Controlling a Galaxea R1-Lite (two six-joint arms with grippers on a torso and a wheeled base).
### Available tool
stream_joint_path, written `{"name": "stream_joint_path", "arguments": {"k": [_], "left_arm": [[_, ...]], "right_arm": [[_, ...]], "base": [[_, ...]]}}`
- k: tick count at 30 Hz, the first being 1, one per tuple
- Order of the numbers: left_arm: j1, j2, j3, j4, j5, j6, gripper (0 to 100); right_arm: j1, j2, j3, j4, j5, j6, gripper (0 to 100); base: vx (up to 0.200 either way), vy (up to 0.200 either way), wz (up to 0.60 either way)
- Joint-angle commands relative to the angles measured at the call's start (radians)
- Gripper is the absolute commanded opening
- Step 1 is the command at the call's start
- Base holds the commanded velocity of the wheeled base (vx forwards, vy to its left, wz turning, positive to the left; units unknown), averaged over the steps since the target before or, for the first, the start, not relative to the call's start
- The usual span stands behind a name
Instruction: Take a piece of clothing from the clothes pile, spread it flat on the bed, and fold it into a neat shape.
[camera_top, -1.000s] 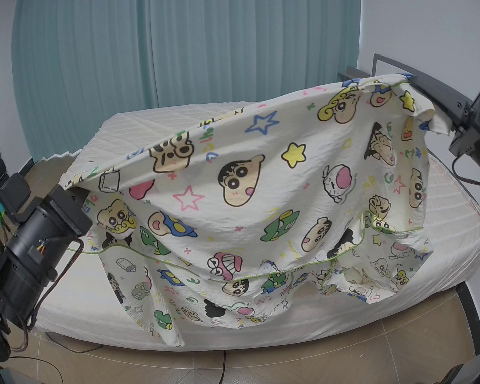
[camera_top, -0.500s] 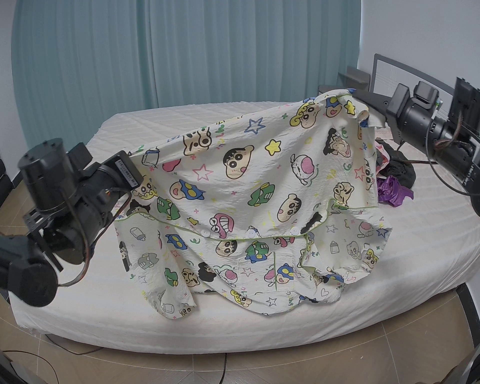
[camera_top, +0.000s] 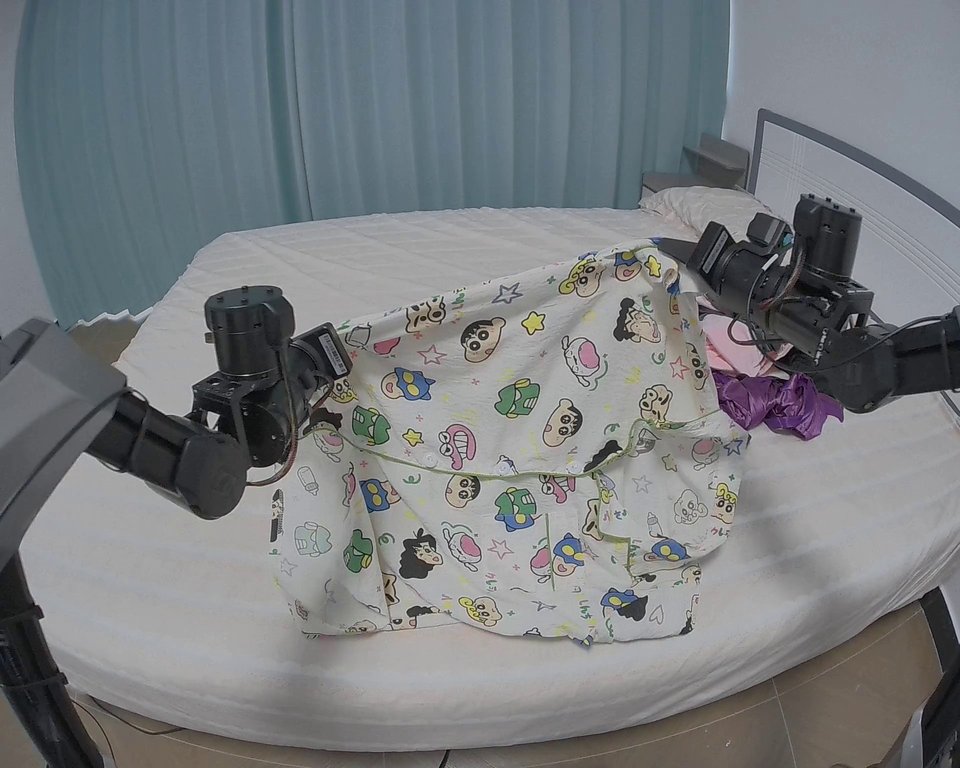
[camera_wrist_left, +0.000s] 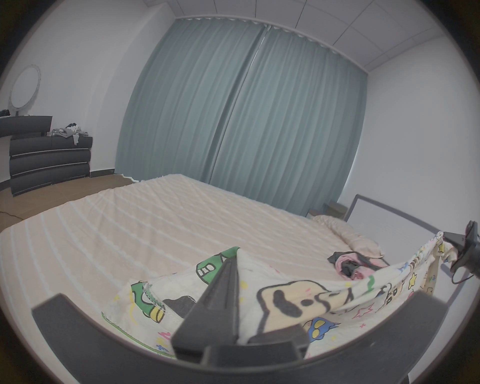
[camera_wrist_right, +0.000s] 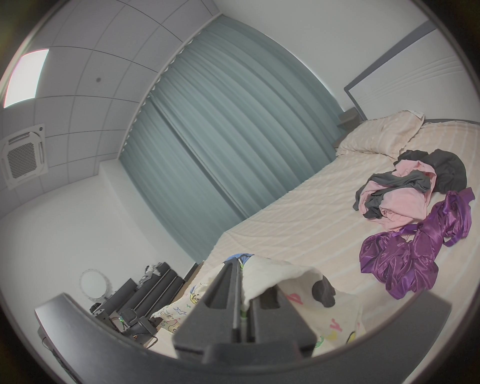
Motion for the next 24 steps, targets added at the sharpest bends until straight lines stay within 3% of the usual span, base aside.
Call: {"name": "stream_joint_path", "arguments": {"k": [1,10,22,24], "left_arm": [[0.033,0.184,-0.133,0.058,-0.001,-0.016,0],[0.036,0.184,-0.116,0.075,-0.001,-0.05,0],[0.045,0.221,-0.156,0.115,-0.04,-0.055,0],[0.045,0.234,-0.166,0.119,-0.04,-0.055,0]], "right_arm": [[-0.008,0.163,-0.081,-0.003,-0.048,0.0,0],[-0.017,0.173,-0.07,0.0,-0.049,0.002,0],[-0.012,0.235,-0.087,-0.006,-0.068,0.002,0],[-0.011,0.245,-0.093,-0.007,-0.069,0.002,0]], "base": [[0.0,0.0,0.0],[0.0,0.0,0.0],[0.2,0.0,0.0],[0.0,0.0,0.0]]}}
